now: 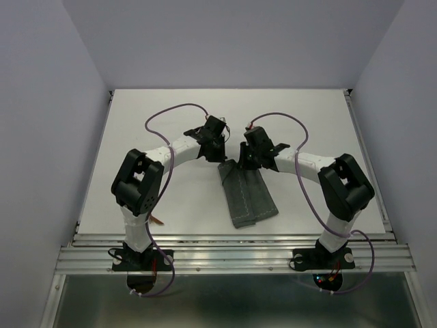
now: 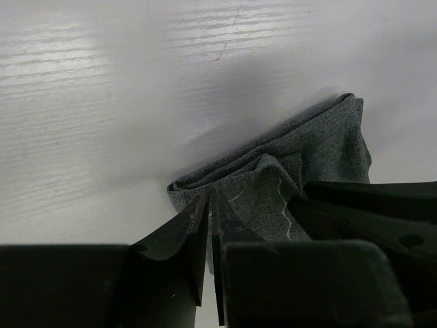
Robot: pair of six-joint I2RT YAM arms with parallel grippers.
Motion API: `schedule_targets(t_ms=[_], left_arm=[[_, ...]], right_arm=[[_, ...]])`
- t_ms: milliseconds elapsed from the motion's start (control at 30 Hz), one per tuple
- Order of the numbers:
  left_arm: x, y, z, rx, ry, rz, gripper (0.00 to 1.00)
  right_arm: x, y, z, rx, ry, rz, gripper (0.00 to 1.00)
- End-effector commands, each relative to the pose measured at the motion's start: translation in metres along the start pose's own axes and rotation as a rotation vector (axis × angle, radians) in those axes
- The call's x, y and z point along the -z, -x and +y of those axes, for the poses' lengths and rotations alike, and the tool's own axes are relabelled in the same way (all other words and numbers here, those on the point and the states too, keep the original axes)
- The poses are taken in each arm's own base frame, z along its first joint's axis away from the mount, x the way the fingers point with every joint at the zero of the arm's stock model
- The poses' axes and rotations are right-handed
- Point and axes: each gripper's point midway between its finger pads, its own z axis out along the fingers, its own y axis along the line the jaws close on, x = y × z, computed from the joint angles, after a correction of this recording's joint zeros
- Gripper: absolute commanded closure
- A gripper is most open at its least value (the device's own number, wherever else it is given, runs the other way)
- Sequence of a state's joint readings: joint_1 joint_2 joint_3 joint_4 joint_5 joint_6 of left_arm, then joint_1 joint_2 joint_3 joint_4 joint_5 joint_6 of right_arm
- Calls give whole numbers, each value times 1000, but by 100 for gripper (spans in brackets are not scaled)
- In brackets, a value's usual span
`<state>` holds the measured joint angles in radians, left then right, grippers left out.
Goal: Fold the napkin into a case and place the utensils inside
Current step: Smooth out the 2/3-rectangle-folded napkin at the center of the board.
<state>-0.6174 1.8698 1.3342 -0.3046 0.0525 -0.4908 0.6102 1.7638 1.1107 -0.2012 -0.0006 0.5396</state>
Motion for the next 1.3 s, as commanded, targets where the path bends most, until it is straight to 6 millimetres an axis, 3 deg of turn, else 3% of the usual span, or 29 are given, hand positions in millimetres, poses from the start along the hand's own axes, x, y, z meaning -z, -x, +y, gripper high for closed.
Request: schedule_targets(t_ms=[0, 233, 433, 700, 767, 867, 1267], left_arm=[[-4, 5, -13, -28, -78, -4, 81], [-15, 4, -23, -34, -129, 13, 83], [-17, 7, -32, -46, -170, 17, 85], [-26, 4, -35, -50, -187, 41, 87], [-26, 3, -35, -52, -187, 43, 87], [-26, 2, -34, -51, -185, 43, 87], [-23, 5, -37, -56, -194, 37, 88]], right_arm=[[-4, 21, 4, -8, -22, -69, 76], [-7, 26, 2, -16, -44, -91, 94], [-11, 24, 0, -14, -54, -85, 98], [-14, 20, -2, -6, -56, -71, 97], [-12, 19, 1, 2, -36, -65, 91], [-7, 25, 11, 26, 13, -78, 82], [-7, 43, 18, 55, 13, -118, 79]])
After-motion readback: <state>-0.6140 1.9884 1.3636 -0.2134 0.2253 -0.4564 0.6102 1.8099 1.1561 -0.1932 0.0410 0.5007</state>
